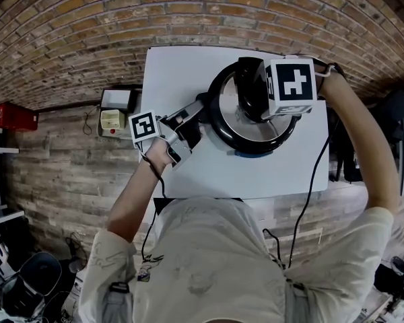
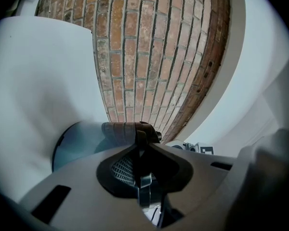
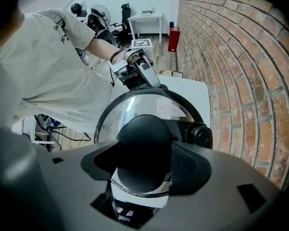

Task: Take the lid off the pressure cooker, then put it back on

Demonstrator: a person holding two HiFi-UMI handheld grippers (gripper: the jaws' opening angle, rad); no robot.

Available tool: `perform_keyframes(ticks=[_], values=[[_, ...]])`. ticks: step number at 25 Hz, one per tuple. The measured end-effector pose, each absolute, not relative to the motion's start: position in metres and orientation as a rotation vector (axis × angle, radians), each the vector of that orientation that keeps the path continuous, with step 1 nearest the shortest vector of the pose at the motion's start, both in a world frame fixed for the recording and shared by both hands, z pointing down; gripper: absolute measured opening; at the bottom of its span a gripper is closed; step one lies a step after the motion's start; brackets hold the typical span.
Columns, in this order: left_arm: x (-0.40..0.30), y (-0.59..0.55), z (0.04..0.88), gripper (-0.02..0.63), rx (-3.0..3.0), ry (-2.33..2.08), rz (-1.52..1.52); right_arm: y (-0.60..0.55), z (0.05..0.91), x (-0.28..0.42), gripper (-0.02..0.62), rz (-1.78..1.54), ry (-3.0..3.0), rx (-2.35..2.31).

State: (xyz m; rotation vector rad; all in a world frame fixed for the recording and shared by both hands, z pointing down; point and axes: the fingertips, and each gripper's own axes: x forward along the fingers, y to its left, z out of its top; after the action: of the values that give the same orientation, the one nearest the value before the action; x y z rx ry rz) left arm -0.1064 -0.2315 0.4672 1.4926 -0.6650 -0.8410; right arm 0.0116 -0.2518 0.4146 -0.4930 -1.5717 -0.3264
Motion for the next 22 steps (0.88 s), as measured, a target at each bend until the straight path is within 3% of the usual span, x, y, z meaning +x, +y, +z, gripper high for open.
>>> perform_keyframes(ticks=[8, 11, 17, 22], values=[[-0.108, -0.232, 0.468, 0.069, 1.496, -0.682, -0.836, -0.256, 0.413, 0.007, 0.316, -0.342, -1.559, -0.434], [-0.109, -0.231, 0.469, 0.075, 1.506, -0.720, -0.822, -0.259, 0.412, 0.006, 0.352, -0.374, -1.569, -0.404], [-0.121, -0.229, 0.475, 0.132, 1.511, -0.851, -0.775, -0.255, 0.405, 0.013, 0.396, -0.376, -1.644, -0.357], [-0.151, -0.223, 0.464, 0.140, 1.574, -1.029, -0.767, -0.241, 0.384, 0.011, 0.400, -0.369, -1.832, -0.299]])
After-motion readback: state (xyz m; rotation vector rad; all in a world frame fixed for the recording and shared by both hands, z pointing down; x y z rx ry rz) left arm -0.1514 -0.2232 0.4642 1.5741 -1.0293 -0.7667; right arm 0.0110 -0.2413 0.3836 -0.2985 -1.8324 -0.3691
